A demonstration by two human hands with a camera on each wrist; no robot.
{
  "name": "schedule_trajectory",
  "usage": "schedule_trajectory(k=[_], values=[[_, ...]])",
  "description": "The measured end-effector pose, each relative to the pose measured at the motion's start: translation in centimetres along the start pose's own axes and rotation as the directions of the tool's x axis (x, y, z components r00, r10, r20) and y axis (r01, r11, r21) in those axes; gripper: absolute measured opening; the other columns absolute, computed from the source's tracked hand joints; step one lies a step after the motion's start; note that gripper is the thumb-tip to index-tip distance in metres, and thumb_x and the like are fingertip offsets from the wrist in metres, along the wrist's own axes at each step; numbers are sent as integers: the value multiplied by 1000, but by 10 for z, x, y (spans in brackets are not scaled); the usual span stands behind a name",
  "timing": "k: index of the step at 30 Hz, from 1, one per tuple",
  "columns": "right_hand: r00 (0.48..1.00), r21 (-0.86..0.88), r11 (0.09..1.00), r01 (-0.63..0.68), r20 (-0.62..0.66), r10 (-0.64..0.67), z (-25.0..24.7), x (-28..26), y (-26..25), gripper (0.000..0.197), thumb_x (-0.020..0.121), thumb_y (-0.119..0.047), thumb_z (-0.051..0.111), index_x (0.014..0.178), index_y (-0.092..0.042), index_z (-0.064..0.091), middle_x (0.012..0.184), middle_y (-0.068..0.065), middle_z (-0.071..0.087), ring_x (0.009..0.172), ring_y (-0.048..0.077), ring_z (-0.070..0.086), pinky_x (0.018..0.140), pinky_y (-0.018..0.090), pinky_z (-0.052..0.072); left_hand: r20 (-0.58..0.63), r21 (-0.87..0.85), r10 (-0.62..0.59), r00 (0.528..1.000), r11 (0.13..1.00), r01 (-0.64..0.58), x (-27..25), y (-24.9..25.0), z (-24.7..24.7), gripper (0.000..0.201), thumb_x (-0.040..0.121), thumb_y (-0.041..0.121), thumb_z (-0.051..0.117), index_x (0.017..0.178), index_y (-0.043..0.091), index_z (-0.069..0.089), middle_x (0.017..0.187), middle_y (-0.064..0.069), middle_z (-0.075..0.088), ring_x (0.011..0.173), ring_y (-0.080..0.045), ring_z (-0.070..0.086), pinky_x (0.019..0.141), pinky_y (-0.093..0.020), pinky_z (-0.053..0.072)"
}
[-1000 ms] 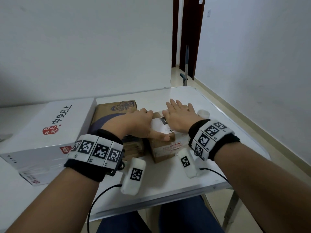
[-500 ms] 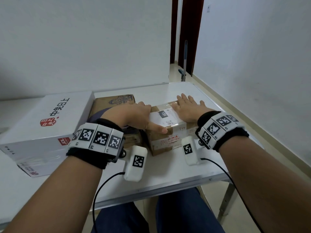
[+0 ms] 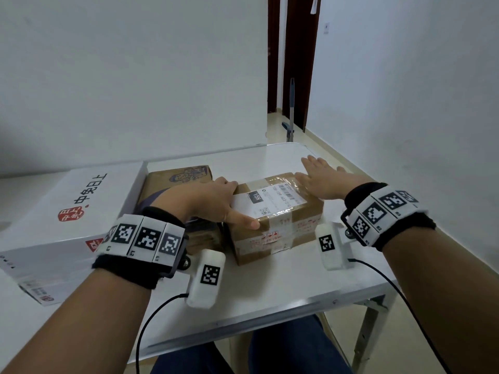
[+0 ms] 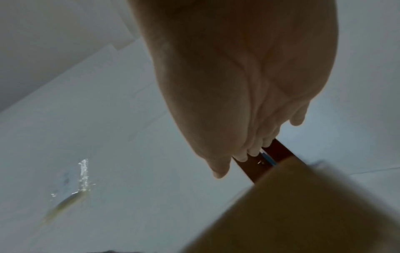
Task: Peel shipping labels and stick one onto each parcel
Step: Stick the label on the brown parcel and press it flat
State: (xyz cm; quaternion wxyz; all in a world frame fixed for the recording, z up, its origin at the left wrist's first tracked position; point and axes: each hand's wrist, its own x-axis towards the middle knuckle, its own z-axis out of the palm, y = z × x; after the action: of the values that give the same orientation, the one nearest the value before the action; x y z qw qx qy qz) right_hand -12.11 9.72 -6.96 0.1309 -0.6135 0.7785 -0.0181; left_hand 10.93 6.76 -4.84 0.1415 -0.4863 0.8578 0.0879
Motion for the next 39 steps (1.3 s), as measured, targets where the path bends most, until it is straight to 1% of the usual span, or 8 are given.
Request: schedule_trajectory(k=[3, 7, 11, 13, 21, 27, 35, 39], values=[[992, -17, 992, 125, -31, -125, 1, 1, -35, 62, 103, -42, 19, 155, -16, -4, 162, 1, -11, 150, 19, -8, 121, 51, -1, 20, -20, 30, 999, 999, -30, 0, 0, -3, 112, 63, 81, 57, 150, 22, 18, 150, 4, 31, 134, -24, 36, 109, -47, 34], [975, -106, 969, 221, 42, -218, 20, 11, -75, 64, 100, -49, 14, 155, -19, -2, 163, -1, -11, 150, 18, -9, 120, 52, -2, 33, -9, 52, 998, 999, -52, 2, -4, -3, 113, 60, 84, 55, 149, 26, 19, 150, 4, 30, 135, -25, 35, 109, -49, 33], [977, -134, 970, 201, 93, -189, 24, 16, -72, 62, 101, -46, 12, 155, -20, -3, 163, -1, -12, 150, 19, -11, 120, 53, -1, 36, -2, 51, 998, 999, -51, 4, -4, -2, 112, 61, 82, 57, 150, 26, 18, 149, 2, 30, 136, -26, 34, 110, -49, 33], [981, -109, 977, 182, 82, -174, 22, 17, -67, 59, 103, -42, 14, 155, -19, -3, 163, 0, -12, 150, 20, -11, 120, 53, -2, 37, 7, 48, 998, 999, -48, 4, -3, -3, 111, 62, 82, 58, 149, 25, 20, 147, 1, 32, 134, -27, 36, 109, -47, 33], [998, -24, 998, 65, 29, -64, 21, 27, -44, 60, 103, -44, 13, 155, -19, -4, 162, -2, -13, 150, 18, -12, 118, 51, -3, 33, -1, 47, 998, 999, -47, 7, -2, -4, 109, 62, 80, 60, 147, 23, 25, 142, 1, 36, 129, -26, 41, 104, -44, 37], [999, 57, 998, 34, -19, -33, 27, 23, -31, 59, 103, -39, 13, 155, -17, -3, 163, -1, -11, 150, 19, -9, 119, 53, -1, 26, 17, 48, 999, 999, -48, 7, -1, -4, 104, 64, 80, 58, 145, 21, 29, 139, 0, 39, 127, -26, 42, 99, -41, 36], [999, 105, 994, -22, -43, 26, 31, 6, -15, 59, 103, -38, 15, 155, -15, -2, 163, 0, -9, 150, 20, -8, 119, 54, -1, 27, 3, 58, 998, 998, -58, 9, -4, -2, 107, 63, 81, 57, 146, 20, 27, 141, 0, 38, 126, -25, 43, 104, -42, 38], [997, 82, 996, -21, -68, 27, 28, -6, -8, 58, 103, -38, 13, 154, -15, -3, 163, 1, -11, 150, 20, -10, 119, 53, -3, -9, 37, 48, 999, 998, -48, 6, -3, 1, 110, 62, 85, 52, 147, 21, 26, 144, -1, 37, 131, -27, 38, 108, -45, 33]])
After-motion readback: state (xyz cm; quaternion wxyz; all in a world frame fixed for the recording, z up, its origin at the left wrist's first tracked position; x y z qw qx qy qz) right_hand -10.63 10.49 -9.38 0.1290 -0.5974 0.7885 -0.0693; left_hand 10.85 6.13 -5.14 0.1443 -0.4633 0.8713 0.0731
